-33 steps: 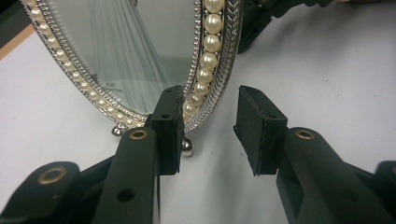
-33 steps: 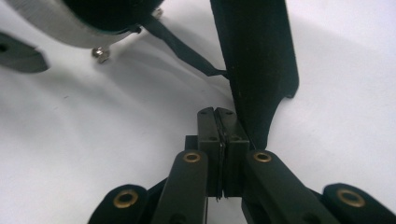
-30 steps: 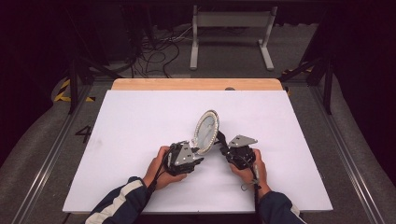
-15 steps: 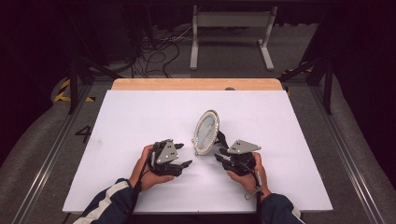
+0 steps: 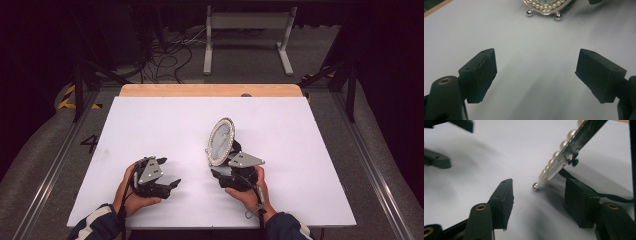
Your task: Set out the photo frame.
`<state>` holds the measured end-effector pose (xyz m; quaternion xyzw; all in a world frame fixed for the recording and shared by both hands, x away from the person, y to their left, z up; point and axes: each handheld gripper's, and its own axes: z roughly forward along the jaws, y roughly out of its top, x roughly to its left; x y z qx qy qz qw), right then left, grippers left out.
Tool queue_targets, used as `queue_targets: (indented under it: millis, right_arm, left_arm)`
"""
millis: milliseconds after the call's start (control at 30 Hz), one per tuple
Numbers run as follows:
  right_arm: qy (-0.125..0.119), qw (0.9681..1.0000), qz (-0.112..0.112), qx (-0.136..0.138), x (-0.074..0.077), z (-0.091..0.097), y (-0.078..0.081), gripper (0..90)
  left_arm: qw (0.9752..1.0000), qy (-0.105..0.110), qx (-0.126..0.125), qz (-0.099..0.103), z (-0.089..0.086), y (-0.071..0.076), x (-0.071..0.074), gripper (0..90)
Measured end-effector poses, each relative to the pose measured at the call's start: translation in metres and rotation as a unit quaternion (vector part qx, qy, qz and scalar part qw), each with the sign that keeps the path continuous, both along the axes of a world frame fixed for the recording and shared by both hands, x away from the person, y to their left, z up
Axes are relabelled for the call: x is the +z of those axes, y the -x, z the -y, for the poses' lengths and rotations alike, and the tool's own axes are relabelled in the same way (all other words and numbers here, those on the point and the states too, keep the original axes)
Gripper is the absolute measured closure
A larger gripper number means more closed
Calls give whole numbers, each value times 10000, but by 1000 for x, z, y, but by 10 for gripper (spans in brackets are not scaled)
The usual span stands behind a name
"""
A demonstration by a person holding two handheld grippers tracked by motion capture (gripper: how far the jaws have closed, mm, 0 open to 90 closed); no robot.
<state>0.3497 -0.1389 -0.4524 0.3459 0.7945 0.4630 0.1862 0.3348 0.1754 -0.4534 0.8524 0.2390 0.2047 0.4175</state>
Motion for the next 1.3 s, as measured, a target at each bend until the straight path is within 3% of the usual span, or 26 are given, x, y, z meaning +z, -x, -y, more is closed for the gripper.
queue_targets:
  millis: [167,300,467,533,667,867,1033,1300]
  right_arm:
    - [-273,9991,70,-301,3,-5,-6,370]
    - [-441,9974,108,-560,2,-3,-12,394]
    - [-431,9966,240,-664,0,-6,-16,408]
    - [-422,9966,213,-676,-1,-7,-17,419]
    - [-421,9964,253,-688,-1,-7,-18,494]
    - [-364,9979,255,-476,2,-7,-17,602]
    - [-266,9989,213,-310,4,-5,-19,603]
    - [-198,9997,120,-102,5,1,-20,615]
  left_arm:
    - [9999,-18,51,-99,-18,12,-4,168]
    - [9999,22,144,-41,-32,17,0,164]
    - [9993,167,322,-66,-45,15,3,160]
    - [9992,175,332,-100,-43,13,2,159]
    - [9997,-29,242,-99,-38,13,-1,154]
    - [9997,-101,193,-115,-32,11,-2,150]
    - [9996,-73,108,-235,-22,3,-6,150]
    - [9995,-189,-70,-246,-5,-2,-8,151]
